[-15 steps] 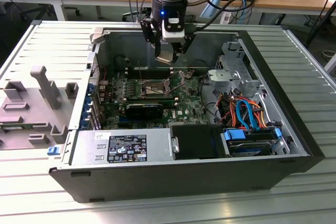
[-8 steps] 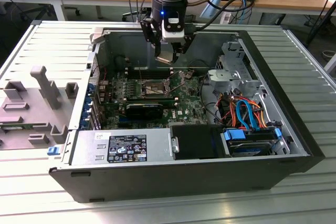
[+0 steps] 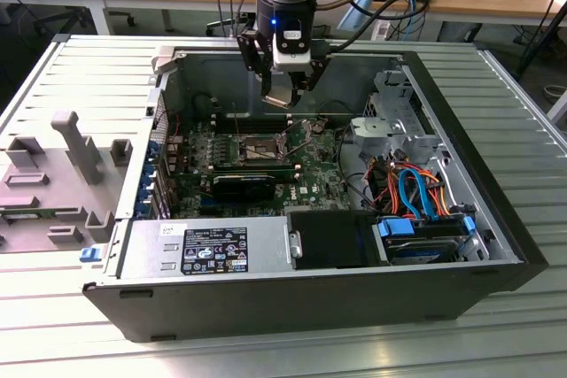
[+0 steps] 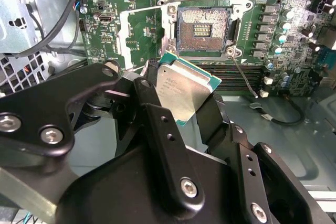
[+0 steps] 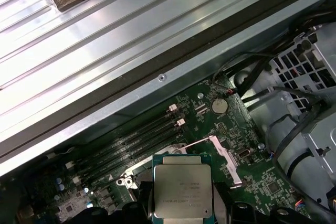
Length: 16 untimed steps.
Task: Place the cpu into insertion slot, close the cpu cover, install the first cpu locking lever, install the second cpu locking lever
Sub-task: 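Place the cpu into insertion slot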
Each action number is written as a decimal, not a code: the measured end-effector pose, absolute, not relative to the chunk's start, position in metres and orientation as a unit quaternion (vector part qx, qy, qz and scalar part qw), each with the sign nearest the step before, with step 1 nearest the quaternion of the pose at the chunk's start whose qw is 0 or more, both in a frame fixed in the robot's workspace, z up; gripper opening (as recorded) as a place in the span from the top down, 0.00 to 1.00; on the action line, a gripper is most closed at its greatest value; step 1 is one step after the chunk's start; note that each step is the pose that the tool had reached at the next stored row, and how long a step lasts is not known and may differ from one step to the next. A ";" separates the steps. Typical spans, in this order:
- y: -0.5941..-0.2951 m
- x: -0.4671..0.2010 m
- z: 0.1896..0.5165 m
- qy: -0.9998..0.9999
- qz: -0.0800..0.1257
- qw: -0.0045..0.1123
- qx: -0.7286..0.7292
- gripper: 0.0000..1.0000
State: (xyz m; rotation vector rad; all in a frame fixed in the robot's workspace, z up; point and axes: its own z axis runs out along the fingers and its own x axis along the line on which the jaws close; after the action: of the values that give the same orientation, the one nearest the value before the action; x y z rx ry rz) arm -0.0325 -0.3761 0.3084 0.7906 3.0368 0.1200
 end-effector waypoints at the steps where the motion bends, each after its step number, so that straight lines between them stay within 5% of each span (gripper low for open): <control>1: -0.376 -0.032 0.308 0.967 0.038 0.001 0.252 0.46; 16: -0.376 -0.032 0.308 0.965 0.038 0.001 0.259 0.46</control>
State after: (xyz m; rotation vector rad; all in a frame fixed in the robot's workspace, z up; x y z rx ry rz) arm -0.0324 -0.3761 0.3083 0.8119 3.0306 0.1199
